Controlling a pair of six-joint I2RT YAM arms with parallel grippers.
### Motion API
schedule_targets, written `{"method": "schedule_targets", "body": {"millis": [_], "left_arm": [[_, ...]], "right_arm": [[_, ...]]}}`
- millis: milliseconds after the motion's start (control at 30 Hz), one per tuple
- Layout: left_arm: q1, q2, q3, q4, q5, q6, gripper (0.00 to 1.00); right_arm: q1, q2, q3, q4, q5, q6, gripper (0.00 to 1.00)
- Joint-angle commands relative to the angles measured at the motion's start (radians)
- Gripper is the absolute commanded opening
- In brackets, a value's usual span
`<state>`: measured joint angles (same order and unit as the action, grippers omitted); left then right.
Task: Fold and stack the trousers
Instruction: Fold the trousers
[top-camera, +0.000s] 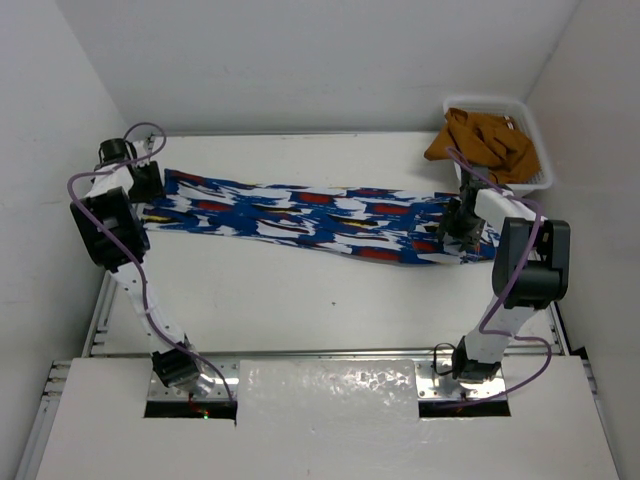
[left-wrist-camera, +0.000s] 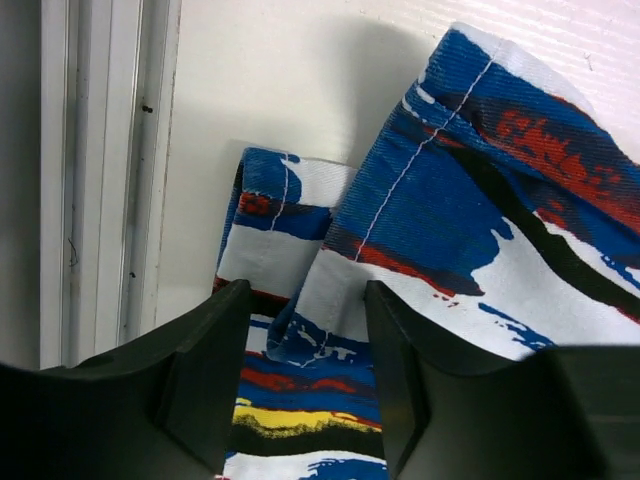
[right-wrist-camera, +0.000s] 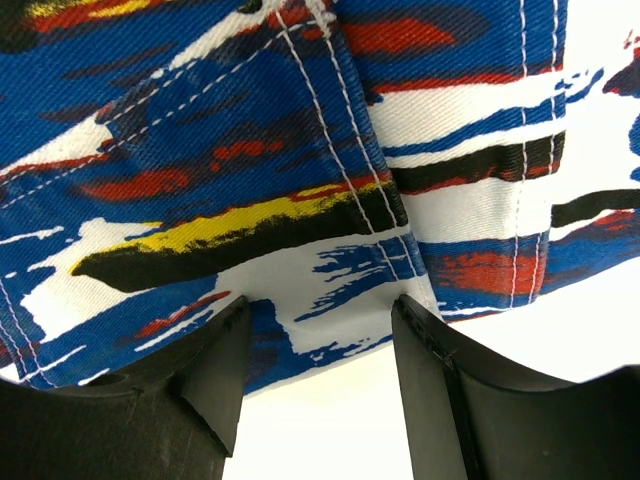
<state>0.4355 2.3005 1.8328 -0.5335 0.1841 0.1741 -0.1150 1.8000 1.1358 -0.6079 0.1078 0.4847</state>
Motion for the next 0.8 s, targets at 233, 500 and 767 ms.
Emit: {"method": "schedule_targets", "body": {"millis": [233,500,767], "left_arm": [[-0.017,-0.035,-0.033,-0.008,0.040,0.004,0.21],[-0.018,-0.110,-0.001,-0.075,0.022,0.031,0.00],[-0.017,-0.214,0.069,-0.131,-0.055,0.117,0.00]], "right_arm": [[0.006,0.006,0.010,0.000,0.033,-0.012,0.55],[0.006,-0.004,0.010,0.008,0.036,-0.017,0.56],[0.006,0.042,0.010,0.014,0.039,-0.009,0.55]]}}
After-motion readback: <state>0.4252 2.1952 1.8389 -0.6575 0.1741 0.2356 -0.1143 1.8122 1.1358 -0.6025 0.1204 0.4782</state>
